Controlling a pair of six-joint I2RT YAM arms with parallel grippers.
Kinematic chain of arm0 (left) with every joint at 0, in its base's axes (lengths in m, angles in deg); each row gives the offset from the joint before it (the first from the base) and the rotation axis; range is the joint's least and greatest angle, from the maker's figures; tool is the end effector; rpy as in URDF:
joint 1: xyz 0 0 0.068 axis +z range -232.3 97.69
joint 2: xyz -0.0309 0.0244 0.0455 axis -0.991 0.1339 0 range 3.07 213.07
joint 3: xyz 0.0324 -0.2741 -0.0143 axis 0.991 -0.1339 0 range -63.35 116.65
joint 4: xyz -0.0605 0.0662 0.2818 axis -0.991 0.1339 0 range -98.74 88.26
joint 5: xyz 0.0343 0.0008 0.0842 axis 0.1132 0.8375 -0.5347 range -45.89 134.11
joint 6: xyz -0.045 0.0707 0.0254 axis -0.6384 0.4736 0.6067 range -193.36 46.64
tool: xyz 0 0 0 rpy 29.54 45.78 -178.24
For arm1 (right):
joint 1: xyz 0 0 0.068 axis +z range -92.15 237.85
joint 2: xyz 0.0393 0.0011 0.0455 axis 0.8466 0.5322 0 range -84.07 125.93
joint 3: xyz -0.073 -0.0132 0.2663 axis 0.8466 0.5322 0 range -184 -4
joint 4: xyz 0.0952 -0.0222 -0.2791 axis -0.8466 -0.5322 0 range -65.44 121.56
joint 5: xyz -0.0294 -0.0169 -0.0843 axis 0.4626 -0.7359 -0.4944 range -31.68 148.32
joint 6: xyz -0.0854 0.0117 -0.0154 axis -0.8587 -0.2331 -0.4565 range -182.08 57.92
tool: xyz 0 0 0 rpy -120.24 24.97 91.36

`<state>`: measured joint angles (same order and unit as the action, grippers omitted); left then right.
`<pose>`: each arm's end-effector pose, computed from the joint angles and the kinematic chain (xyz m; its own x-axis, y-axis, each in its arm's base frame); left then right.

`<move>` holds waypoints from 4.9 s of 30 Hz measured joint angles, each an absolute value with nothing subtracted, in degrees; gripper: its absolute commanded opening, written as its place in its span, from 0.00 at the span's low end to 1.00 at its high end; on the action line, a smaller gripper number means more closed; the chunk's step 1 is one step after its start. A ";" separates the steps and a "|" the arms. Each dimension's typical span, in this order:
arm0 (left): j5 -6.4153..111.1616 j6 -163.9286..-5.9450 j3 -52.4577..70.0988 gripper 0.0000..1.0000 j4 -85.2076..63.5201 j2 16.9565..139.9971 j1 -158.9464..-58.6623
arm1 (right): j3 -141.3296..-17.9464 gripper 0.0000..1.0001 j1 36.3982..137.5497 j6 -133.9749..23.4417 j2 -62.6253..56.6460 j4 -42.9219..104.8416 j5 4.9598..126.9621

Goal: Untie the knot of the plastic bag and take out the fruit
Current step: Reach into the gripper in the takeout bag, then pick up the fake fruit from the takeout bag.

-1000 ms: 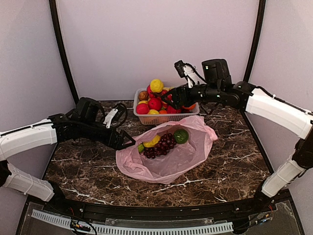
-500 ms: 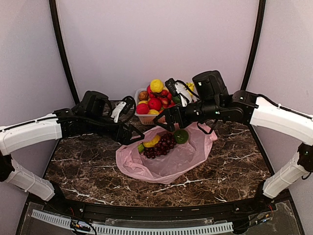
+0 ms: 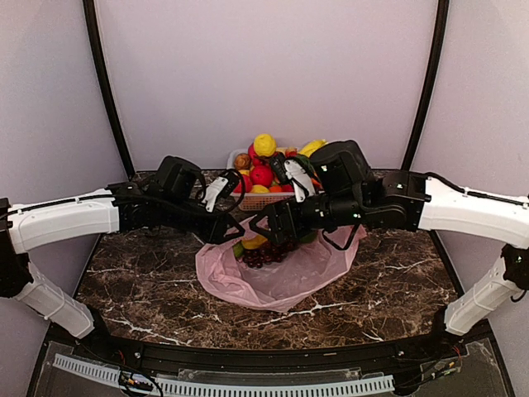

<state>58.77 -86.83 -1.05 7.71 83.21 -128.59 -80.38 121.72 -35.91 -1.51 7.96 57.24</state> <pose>0.2509 -0.2908 0.2641 -0.5751 0.2754 -0.7703 0.7298 0.5981 -0.3311 0.1788 0.3611 0.3331 -0.5891 -0.1996 -0.7830 -0.7027 0.6050 0.3745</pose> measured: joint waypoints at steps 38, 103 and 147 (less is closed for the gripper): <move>60.01 -91.38 -5.77 0.01 -3.13 78.12 -128.59 | -81.37 0.67 125.48 2.78 19.19 4.03 38.70; 54.99 -95.53 -5.94 0.01 -0.69 81.40 -125.37 | -77.96 0.10 115.41 -30.01 17.27 13.86 46.99; 58.94 -87.84 0.77 0.99 16.12 70.75 -104.96 | -103.11 0.19 117.57 -47.03 5.97 13.56 38.77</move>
<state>58.94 -87.84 0.77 16.12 70.75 -104.96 -103.11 117.57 -47.03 5.97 13.56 38.77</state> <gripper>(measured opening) 0.990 0.186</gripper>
